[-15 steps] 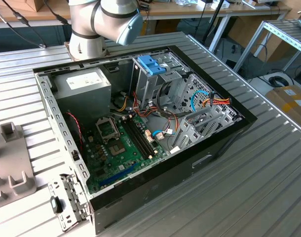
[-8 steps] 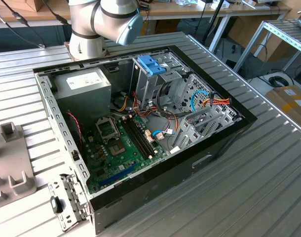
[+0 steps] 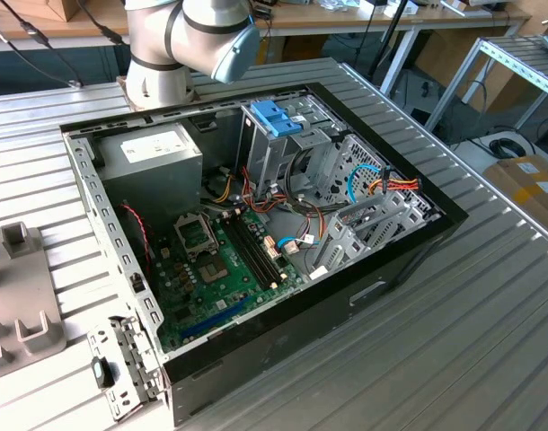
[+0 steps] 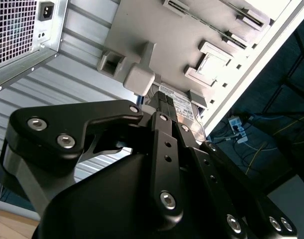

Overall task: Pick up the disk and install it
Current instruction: 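Reach for the disk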

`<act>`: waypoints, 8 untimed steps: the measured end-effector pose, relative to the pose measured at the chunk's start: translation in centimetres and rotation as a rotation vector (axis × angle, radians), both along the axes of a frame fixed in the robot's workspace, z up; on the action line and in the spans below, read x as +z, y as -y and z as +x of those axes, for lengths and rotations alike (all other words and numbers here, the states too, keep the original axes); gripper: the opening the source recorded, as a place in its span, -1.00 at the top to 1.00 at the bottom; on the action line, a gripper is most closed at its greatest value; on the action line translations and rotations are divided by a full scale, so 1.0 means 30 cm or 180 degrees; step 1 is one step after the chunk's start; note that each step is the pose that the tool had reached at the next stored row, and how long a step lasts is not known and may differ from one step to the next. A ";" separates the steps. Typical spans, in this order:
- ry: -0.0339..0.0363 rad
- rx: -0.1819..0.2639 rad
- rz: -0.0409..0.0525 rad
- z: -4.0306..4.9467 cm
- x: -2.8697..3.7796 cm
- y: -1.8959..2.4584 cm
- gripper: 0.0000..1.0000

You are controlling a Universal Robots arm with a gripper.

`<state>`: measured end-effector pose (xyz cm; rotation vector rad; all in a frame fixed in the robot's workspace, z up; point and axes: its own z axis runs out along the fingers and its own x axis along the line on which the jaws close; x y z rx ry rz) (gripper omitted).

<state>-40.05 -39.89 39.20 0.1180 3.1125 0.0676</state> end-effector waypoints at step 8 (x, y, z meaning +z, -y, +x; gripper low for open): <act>0.0000 0.0000 0.0000 -0.010 0.000 0.000 0.80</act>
